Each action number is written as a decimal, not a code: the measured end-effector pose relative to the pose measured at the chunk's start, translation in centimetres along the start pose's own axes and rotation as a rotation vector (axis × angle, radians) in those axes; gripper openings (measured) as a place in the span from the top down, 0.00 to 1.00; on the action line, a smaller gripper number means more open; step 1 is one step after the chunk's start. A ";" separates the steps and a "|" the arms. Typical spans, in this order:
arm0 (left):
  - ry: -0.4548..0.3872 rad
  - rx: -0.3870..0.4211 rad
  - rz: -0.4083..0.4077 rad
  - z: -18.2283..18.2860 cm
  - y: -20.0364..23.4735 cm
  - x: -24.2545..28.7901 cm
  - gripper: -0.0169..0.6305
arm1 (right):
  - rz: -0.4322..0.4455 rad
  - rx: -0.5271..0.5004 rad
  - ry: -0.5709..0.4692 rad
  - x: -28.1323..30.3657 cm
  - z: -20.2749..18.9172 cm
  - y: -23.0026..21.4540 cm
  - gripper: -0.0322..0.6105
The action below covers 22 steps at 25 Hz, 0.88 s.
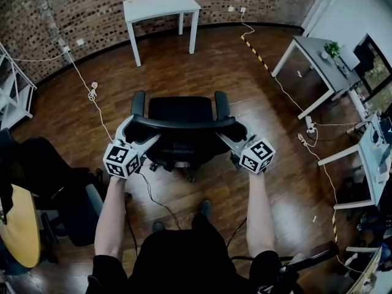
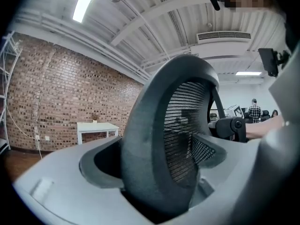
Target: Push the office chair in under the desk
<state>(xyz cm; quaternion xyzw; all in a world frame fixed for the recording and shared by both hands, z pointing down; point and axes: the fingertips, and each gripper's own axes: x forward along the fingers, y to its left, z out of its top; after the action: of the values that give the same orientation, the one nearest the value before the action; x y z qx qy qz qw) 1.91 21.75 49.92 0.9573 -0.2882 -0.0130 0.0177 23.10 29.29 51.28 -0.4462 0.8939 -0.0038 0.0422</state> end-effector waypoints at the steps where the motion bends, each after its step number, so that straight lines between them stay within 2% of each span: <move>1: 0.000 0.006 0.012 0.1 -0.4 1.5 0.12 | 0.017 0.005 -0.004 -0.4 0.3 -1.6 0.55; 6: 0.010 0.025 0.025 -0.6 -1.1 7.3 0.12 | 0.087 0.050 0.000 -1.5 0.4 -7.1 0.57; 10: 0.013 0.001 0.005 -4.0 4.2 10.1 0.12 | 0.071 0.057 0.018 2.9 -2.7 -10.0 0.58; 16: 0.013 -0.021 -0.004 -5.3 7.9 13.2 0.12 | 0.080 0.036 0.008 6.3 -4.1 -13.5 0.58; 22: -0.006 -0.019 0.004 -1.3 10.2 16.0 0.13 | 0.098 0.033 0.009 9.2 -1.2 -16.8 0.58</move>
<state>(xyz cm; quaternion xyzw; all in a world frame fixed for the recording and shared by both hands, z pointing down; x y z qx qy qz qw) 9.66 4.40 51.39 0.9565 -0.2900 -0.0183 0.0261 30.92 11.81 52.55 -0.4011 0.9147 -0.0183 0.0458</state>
